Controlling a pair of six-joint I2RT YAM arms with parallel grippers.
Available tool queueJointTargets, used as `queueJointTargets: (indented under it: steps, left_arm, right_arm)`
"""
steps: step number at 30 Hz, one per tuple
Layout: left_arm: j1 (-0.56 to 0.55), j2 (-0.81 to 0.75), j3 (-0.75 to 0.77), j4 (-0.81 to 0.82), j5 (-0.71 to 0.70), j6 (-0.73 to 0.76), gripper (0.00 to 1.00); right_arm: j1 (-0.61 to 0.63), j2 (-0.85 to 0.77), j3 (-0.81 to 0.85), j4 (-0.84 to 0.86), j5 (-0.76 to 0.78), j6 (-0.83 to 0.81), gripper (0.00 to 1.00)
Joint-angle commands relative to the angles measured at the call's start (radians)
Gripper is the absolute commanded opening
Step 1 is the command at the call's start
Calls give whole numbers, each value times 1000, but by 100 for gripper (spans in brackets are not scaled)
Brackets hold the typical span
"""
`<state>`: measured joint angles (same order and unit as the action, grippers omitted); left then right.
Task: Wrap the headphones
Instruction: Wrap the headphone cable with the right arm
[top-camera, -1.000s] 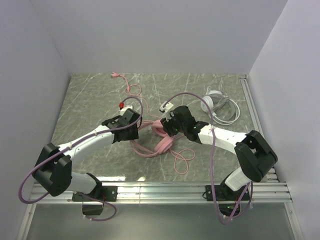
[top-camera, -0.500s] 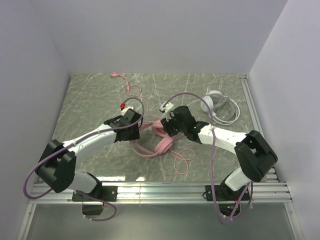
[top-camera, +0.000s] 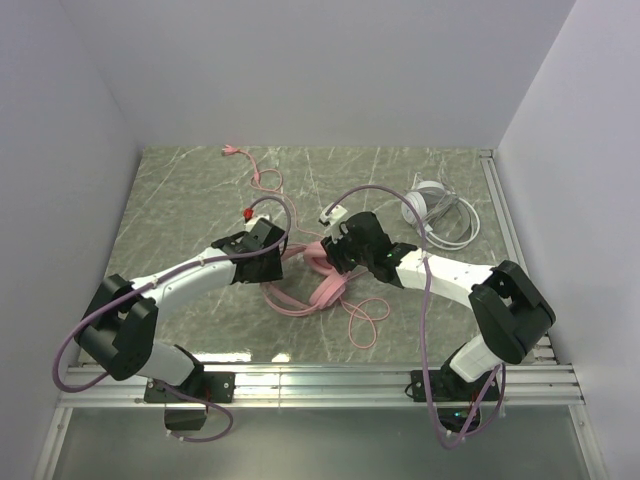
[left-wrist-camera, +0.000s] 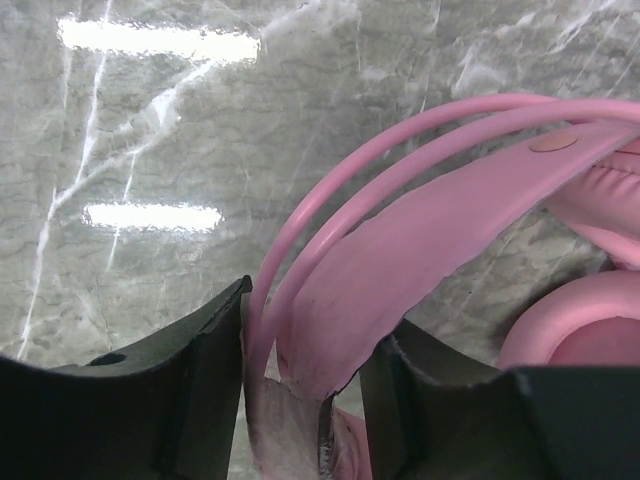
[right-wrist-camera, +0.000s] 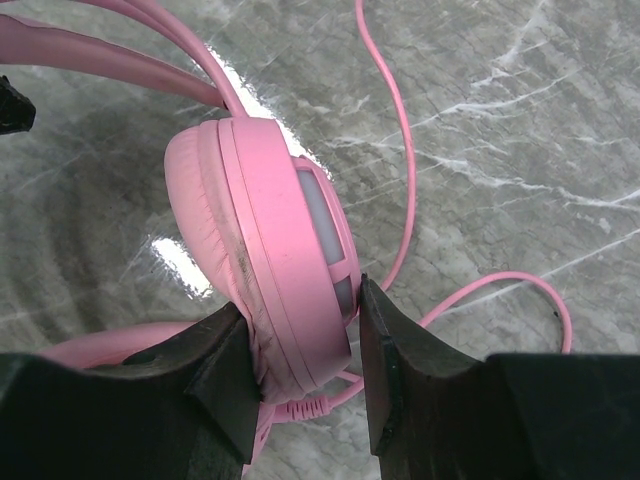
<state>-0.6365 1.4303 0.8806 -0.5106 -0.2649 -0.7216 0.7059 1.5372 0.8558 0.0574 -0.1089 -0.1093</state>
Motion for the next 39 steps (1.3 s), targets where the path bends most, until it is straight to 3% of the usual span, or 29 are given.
queueJointTargets:
  steps: [1, 5, 8, 11, 12, 13, 15, 16, 19, 22, 31, 36, 39]
  left_arm:
    - [1, -25, -12, 23, 21, -13, 49]
    - [1, -27, -35, 38, 23, -29, 45]
    - [0, -11, -35, 43, 32, -26, 37]
    - [1, 10, -34, 57, 50, -16, 17]
    - [0, 21, -35, 60, 53, -16, 5]
    - [0, 24, -32, 61, 52, -19, 0]
    - [-6, 18, -32, 63, 30, -21, 1]
    - [-5, 12, -34, 64, 30, -19, 1]
    - [-5, -13, -28, 47, 9, -25, 0]
    - [-5, -25, -11, 18, -8, -32, 0]
    - [-3, -125, 37, -66, -8, -44, 1]
    - [14, -205, 121, -144, -13, -30, 1]
    - [49, -249, 167, -192, 9, -16, 1]
  right_arm:
    - [0, -31, 12, 44, 2, 25, 20]
    - [-2, -35, 8, 47, 5, 31, 20]
    - [-2, -40, 6, 55, 14, 36, 20]
    - [-2, -49, 0, 61, 17, 39, 22]
    - [-2, -51, -3, 67, 14, 42, 24]
    - [-2, -58, -6, 71, 9, 42, 30]
    - [-2, -63, -15, 84, -8, 43, 41]
    - [-2, -69, -20, 87, -14, 43, 54]
    - [-6, -86, -30, 101, -34, 52, 70]
    - [-28, -127, -63, 134, -63, 74, 80]
    - [-108, -377, -263, 349, -17, 198, 88]
    - [-125, -526, -366, 466, 157, 284, 99]
    - [-132, -584, -415, 509, 253, 348, 100]
